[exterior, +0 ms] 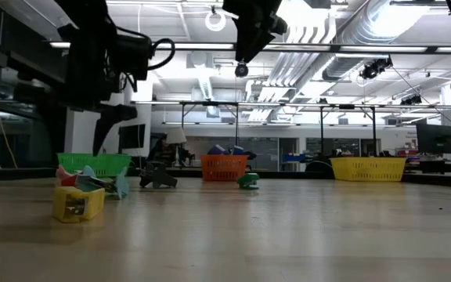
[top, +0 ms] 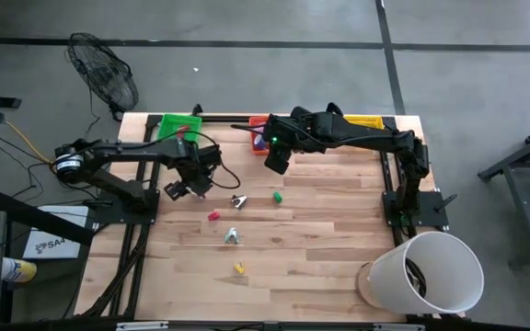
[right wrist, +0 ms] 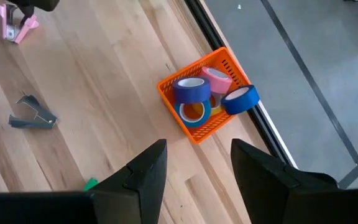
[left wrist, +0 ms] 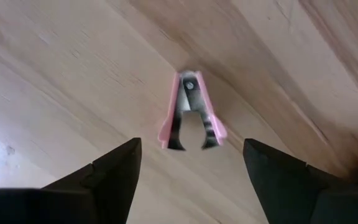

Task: Pick and place Stapler, Stapler remover, tape
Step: Put the pink staple remover into the yellow bin

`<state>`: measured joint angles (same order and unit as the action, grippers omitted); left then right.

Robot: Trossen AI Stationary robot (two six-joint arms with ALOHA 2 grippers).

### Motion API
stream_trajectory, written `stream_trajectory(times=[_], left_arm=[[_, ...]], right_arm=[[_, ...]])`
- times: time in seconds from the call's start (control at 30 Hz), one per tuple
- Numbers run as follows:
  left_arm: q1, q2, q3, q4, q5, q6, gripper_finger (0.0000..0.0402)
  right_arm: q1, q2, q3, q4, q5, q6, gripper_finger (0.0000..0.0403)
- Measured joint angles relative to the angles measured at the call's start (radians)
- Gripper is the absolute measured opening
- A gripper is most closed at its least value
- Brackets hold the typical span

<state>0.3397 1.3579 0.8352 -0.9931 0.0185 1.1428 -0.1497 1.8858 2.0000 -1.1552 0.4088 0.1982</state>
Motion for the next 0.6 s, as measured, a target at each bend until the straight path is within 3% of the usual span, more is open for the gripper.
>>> stream_trajectory(times=[0.3,0.6], left_arm=[[0.0,0.0,-0.031,0.058,-0.029,-0.022,0.0282],[0.0,0.003,-0.031,0.059,-0.025,-0.048,0.0336]], right_arm=[[0.0,0.0,0.0,0.0,0.0,0.001,0.017],[0.0,0.0,0.0,0.0,0.0,0.002,0.0169]])
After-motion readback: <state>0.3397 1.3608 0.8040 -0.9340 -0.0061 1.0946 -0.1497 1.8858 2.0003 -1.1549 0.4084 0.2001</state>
